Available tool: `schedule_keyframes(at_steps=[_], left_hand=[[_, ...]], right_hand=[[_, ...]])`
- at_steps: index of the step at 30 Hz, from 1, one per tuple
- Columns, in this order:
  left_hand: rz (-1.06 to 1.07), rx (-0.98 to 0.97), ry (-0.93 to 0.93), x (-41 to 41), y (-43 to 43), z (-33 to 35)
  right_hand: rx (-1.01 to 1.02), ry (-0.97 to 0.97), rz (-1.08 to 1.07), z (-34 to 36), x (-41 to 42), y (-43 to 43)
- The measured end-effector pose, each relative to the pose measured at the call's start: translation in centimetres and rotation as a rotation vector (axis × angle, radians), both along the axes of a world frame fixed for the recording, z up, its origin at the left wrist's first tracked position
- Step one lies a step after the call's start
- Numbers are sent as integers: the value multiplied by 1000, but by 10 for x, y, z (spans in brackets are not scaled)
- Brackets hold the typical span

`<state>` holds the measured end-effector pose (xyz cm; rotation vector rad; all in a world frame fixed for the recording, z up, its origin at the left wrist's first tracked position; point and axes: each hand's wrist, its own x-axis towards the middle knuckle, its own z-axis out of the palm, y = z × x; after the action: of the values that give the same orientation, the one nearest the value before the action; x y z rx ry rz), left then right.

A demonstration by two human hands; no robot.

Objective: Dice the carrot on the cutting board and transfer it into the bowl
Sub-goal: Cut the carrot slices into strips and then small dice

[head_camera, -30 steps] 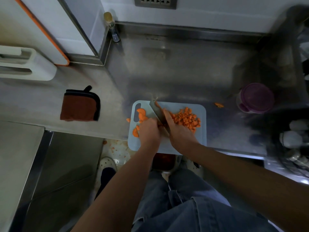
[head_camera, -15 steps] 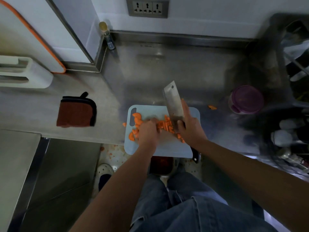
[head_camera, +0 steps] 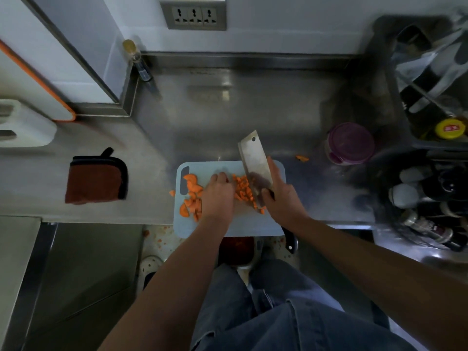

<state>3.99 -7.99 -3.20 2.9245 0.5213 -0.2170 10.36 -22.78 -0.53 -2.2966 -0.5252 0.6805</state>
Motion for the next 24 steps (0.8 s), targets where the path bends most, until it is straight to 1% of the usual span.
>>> schedule_keyframes(at_steps=[3, 9, 12, 14, 16, 19, 21, 22, 24], left_hand=[[-38, 64, -19, 0, 1, 1], [-132, 33, 4, 3, 5, -1], [-172, -26, -31, 3, 11, -5], [-144, -129, -83, 2, 17, -9], [-1, -285, -185, -1, 21, -9], [427, -467, -374, -3, 24, 0], [645, -502, -357, -5, 28, 7], [697, -495, -324, -6, 29, 7], [737, -452, -291, -10, 30, 5]], right_hand=[[1, 1, -4, -1, -2, 0], [2, 17, -26, 2, 0, -2], [2, 7, -27, 4, 1, -2], [3, 13, -29, 3, 2, -2], [8, 20, -21, 3, 4, -2], [30, 36, -12, 3, 4, 2], [40, 5, 30, 2, 2, 7], [42, -20, 56, 1, 0, 9], [36, -71, 106, -1, -5, 12]])
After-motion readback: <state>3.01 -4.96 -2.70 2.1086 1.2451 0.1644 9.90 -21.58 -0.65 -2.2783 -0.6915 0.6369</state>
